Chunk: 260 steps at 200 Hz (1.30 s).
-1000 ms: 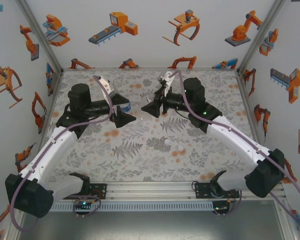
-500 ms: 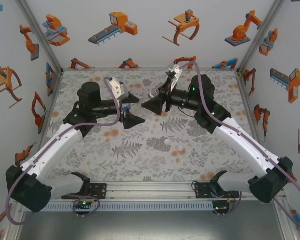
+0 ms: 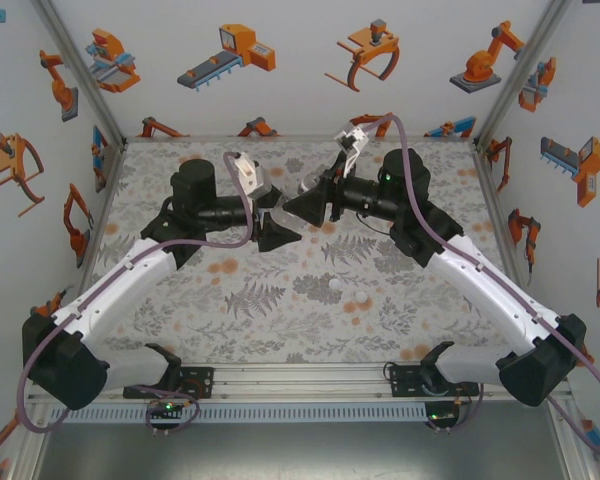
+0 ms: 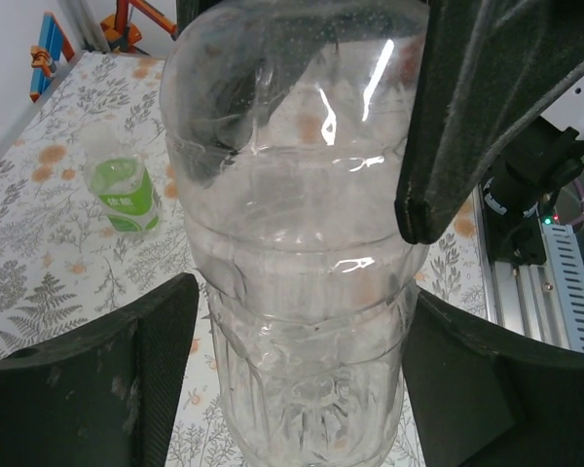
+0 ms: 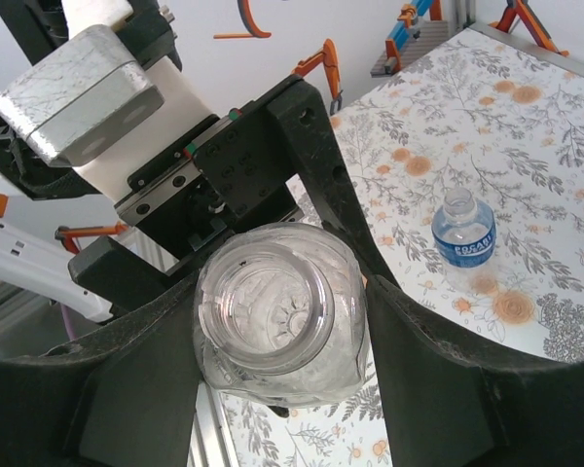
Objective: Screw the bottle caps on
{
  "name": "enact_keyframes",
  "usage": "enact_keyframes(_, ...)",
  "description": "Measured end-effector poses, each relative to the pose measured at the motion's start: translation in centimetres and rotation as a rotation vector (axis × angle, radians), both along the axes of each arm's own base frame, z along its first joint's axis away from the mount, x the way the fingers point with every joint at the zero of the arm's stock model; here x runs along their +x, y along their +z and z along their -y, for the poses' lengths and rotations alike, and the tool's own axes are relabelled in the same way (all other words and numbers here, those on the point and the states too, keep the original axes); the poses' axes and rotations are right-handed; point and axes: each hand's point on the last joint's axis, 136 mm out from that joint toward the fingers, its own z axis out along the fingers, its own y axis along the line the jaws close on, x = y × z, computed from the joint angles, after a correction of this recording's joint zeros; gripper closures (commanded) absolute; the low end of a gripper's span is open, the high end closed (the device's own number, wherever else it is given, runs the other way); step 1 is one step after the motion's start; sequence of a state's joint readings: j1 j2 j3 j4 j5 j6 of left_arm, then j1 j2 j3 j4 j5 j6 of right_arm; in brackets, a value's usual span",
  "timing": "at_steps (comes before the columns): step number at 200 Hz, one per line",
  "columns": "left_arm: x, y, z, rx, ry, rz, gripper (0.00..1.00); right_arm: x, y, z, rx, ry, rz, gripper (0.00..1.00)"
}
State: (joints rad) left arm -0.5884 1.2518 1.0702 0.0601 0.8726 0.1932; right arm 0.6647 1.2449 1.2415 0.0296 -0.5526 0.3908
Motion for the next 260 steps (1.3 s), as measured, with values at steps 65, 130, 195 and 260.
enact_keyframes(65, -0.11, 0.27, 0.42, -0.009, -0.018, 0.005, 0.37, 0.34, 0.03, 0.12, 0.005, -0.02, -0.01, 0.83)
enact_keyframes(130, -0.18, 0.44, 0.51, -0.016, -0.023, 0.006, 0.47, 0.42, 0.07, 0.15, 0.008, -0.026, -0.014, 0.83)
enact_keyframes(195, -0.18, 0.41, 0.6, -0.016, -0.024, 0.002, 0.55, 0.48, 0.07, 0.18, 0.007, -0.031, -0.012, 0.59)
enact_keyframes(260, 0.67, -0.5, 0.18, 0.025, 0.021, 0.01, 0.68, 0.7, -0.4, 0.82, -0.038, -0.081, 0.013, 0.39)
